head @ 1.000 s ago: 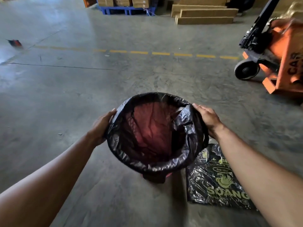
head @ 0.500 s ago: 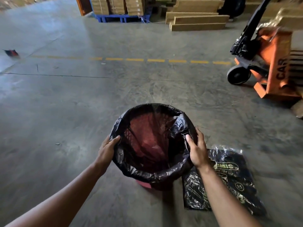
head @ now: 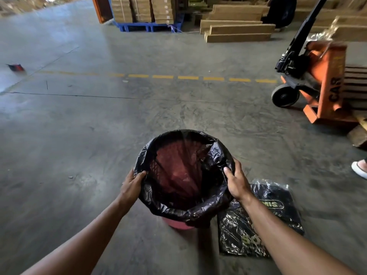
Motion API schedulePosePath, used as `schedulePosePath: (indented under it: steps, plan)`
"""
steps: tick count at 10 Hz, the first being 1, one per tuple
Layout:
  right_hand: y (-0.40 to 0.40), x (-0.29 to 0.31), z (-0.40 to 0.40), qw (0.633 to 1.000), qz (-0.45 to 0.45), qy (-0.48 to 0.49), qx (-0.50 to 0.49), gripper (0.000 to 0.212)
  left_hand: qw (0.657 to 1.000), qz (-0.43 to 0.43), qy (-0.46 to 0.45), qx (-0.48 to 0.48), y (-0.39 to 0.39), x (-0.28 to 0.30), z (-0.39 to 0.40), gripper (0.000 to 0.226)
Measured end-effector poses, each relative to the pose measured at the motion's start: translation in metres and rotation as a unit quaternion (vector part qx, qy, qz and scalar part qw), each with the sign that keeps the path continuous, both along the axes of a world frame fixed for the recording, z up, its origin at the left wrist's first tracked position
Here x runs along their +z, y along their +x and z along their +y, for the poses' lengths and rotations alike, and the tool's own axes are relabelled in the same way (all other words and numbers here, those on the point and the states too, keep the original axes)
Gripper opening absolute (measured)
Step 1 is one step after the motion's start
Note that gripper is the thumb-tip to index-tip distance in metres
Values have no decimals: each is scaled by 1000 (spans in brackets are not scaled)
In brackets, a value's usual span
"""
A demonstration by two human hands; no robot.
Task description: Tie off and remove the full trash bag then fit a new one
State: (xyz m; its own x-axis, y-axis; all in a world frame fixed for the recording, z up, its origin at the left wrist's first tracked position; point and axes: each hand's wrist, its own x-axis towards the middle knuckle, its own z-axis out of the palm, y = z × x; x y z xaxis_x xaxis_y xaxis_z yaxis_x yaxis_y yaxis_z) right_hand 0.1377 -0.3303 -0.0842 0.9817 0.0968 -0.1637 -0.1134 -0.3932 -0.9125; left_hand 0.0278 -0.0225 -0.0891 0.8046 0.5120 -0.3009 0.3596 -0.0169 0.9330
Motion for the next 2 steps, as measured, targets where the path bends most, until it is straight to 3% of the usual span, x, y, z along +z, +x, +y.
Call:
schedulePosePath:
  steps: [1, 2]
  plan:
    - [3, 13, -7, 994, 49, -75, 61, 75, 994, 62, 73, -57, -3, 10, 14, 62]
    - [10, 34, -26, 984, 71, -107, 126, 129, 993, 48, 76, -83, -4, 31, 23, 89]
